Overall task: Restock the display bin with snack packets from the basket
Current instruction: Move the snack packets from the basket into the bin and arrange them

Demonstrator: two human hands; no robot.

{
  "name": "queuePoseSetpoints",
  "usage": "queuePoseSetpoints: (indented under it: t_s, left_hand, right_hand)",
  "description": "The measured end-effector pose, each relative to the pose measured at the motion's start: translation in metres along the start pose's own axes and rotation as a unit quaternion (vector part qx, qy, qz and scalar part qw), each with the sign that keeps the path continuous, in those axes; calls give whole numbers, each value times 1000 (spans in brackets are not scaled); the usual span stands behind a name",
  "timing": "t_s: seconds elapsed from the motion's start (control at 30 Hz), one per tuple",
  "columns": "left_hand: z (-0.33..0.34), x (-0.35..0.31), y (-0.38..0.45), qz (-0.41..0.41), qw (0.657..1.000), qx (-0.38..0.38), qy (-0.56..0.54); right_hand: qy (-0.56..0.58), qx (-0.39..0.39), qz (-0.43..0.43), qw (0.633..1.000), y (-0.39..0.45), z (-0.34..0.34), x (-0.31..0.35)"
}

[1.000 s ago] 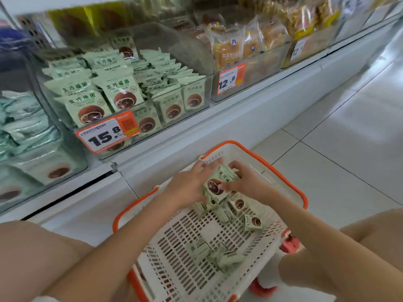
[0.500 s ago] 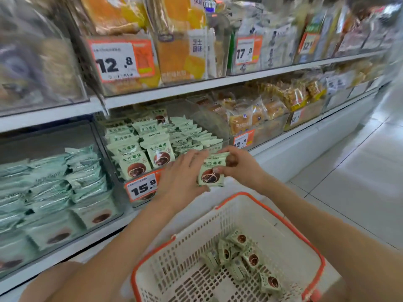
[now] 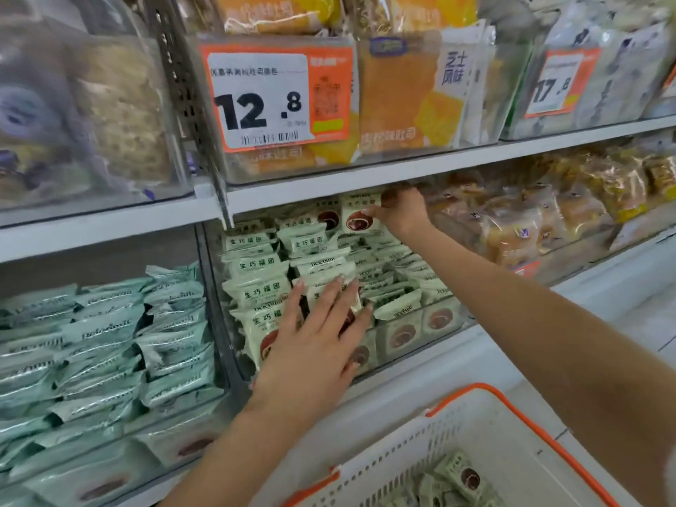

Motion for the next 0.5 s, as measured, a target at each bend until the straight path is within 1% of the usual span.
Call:
queuePoseSetpoints:
  t_s: [0.1, 0.23, 0.4, 0.5]
  left_hand:
    - [3, 4, 3, -14, 1000, 16, -8]
    - [6, 6, 6, -28, 999, 32, -16]
    - [7, 6, 6, -32, 999, 40, -13]
    - [7, 7, 5, -34, 998, 47, -8]
  right_hand:
    - [22, 35, 12, 999, 27, 30, -4]
    - [6, 68, -28, 997, 38, 61, 9]
    - [1, 8, -53, 999, 43, 59, 7]
    - [-17, 0, -75, 997, 37, 58, 10]
Point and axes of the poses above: each hand's wrist, its own y-axis towards the middle knuckle, its own z-axis out of the palm, x = y × z, the point moved 10 cm from there along y, towards the middle knuckle, and after that the axes turned 9 degrees about -y, right-handed, at the moved point
